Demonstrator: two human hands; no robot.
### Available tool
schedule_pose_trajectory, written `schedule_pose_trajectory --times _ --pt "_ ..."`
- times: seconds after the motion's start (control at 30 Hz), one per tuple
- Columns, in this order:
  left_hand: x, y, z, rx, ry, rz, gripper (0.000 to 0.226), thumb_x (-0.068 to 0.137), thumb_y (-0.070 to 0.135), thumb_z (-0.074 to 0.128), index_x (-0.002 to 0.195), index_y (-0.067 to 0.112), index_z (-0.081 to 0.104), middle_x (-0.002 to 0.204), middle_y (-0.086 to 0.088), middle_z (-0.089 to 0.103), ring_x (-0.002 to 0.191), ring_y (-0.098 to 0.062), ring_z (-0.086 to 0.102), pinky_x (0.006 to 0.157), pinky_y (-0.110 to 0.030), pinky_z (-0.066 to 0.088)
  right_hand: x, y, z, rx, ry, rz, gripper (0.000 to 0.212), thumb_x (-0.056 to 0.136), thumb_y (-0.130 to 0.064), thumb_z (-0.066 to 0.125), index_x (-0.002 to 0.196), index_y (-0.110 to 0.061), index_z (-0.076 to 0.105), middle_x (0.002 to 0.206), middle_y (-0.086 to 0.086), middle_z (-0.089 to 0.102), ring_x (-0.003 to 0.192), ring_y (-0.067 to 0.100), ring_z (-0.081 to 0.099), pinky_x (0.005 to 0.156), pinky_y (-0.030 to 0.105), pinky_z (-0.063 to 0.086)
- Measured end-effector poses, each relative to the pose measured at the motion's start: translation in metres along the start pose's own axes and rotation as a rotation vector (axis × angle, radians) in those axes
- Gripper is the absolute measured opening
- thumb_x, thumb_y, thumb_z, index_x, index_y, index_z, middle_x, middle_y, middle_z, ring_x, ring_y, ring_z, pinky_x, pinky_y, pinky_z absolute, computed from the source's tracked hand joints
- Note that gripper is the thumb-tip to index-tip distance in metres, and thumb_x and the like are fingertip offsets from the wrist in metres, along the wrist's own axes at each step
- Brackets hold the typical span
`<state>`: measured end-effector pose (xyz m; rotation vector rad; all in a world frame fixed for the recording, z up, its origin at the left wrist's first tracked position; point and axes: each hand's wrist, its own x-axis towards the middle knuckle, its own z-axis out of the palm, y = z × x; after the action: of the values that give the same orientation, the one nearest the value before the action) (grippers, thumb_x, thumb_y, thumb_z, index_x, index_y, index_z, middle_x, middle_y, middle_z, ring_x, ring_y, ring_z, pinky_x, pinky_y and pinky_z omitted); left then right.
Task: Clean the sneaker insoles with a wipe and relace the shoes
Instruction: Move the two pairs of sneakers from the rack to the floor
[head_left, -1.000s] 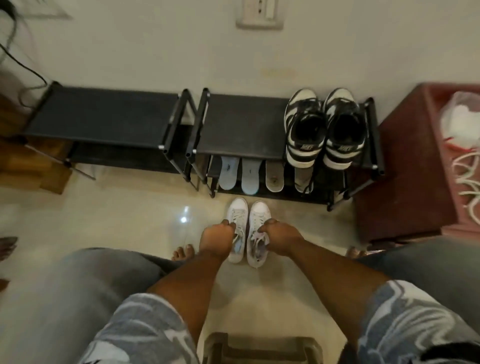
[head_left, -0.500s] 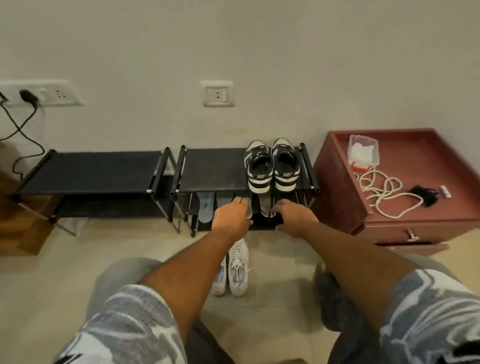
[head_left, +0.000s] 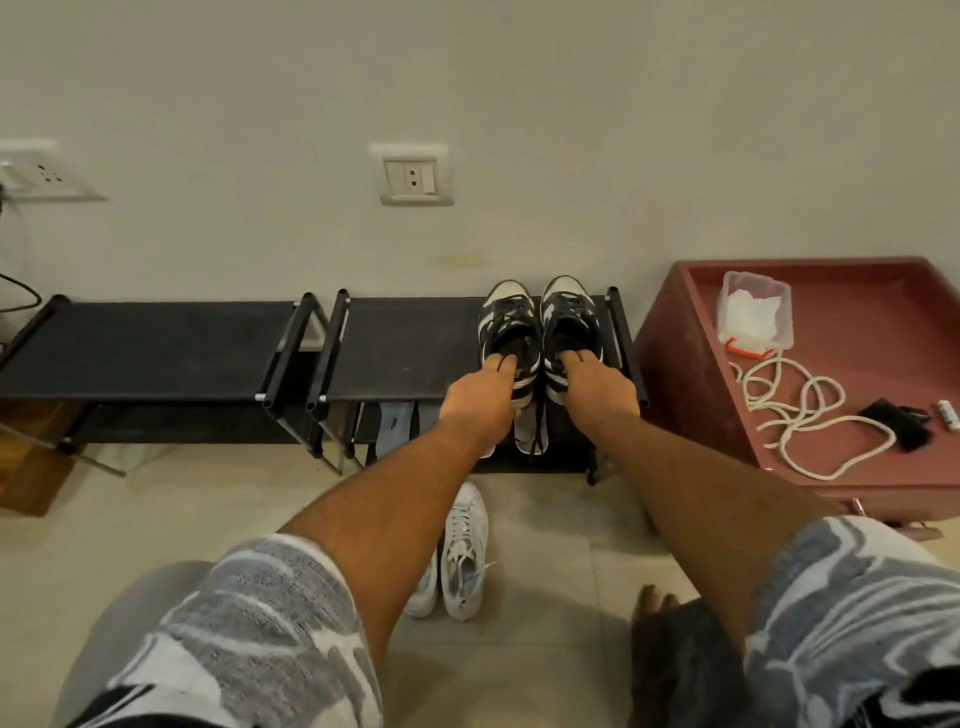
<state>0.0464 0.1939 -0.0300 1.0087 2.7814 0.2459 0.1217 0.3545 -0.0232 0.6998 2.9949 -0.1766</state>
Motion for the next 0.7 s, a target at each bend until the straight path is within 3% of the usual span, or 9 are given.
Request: schedule_pose_trajectory --times 0.1,0.2,0.33,0.43,0.53,0.7 --pt "0.010 0.003 0.011 -0.032 0.023 0.012 0.062 0.098 0.023 0.073 0.152 0.018 0.041 0.148 -0.007 0.051 0.113 -0.034 0.067 0.083 -0.043 0.055 0.012 0.006 0.004 -0.084 -0.012 -0.033 0.052 0.094 -0.016 0.072 0.141 -0.022 0.050 0.129 0.006 0.061 0.107 0.034 0.068 0.077 0.044 0.056" --pt "0.023 0.003 0.013 -0.001 0.023 -0.006 0.051 0.095 0.014 0.074 0.139 0.018 0.049 0.132 -0.008 0.059 0.107 -0.035 0.067 0.074 -0.040 0.048 0.031 0.008 -0.005 -0.146 -0.130 -0.045 0.043 0.091 -0.018 0.076 0.130 -0.023 0.060 0.117 0.008 0.067 0.107 0.034 0.068 0.082 0.045 0.058" --pt "0.042 -0.001 0.005 0.065 -0.065 -0.018 0.037 0.092 0.017 0.076 0.125 0.020 0.058 0.115 -0.009 0.068 0.102 -0.036 0.069 0.071 -0.042 0.049 0.048 0.005 -0.012 -0.208 -0.223 -0.049 0.048 0.089 -0.020 0.079 0.134 -0.024 0.063 0.115 0.008 0.070 0.107 0.033 0.068 0.081 0.044 0.057" --pt "0.049 0.001 0.004 0.078 -0.103 -0.039 0.025 0.091 0.018 0.076 0.113 0.021 0.064 0.111 -0.007 0.070 0.101 -0.034 0.069 0.072 -0.041 0.050 0.051 0.001 -0.010 -0.233 -0.233 -0.032 0.043 0.089 -0.019 0.080 0.130 -0.021 0.065 0.111 0.008 0.070 0.105 0.032 0.069 0.080 0.043 0.058" --pt "0.050 0.008 0.001 0.087 -0.118 -0.067 0.022 0.093 0.015 0.073 0.114 0.019 0.068 0.110 -0.008 0.070 0.102 -0.034 0.069 0.077 -0.042 0.055 0.048 0.000 -0.012 -0.220 -0.219 -0.023 0.042 0.088 -0.020 0.081 0.126 -0.020 0.066 0.107 0.007 0.070 0.103 0.030 0.069 0.079 0.042 0.057" --pt "0.036 0.012 -0.008 0.026 -0.102 -0.104 0.012 0.094 0.021 0.076 0.101 0.020 0.066 0.104 -0.007 0.071 0.092 -0.031 0.068 0.071 -0.041 0.051 0.034 0.002 -0.021 -0.187 -0.188 -0.031 0.030 0.088 -0.019 0.079 0.116 -0.018 0.069 0.099 0.007 0.069 0.094 0.030 0.069 0.079 0.044 0.059"
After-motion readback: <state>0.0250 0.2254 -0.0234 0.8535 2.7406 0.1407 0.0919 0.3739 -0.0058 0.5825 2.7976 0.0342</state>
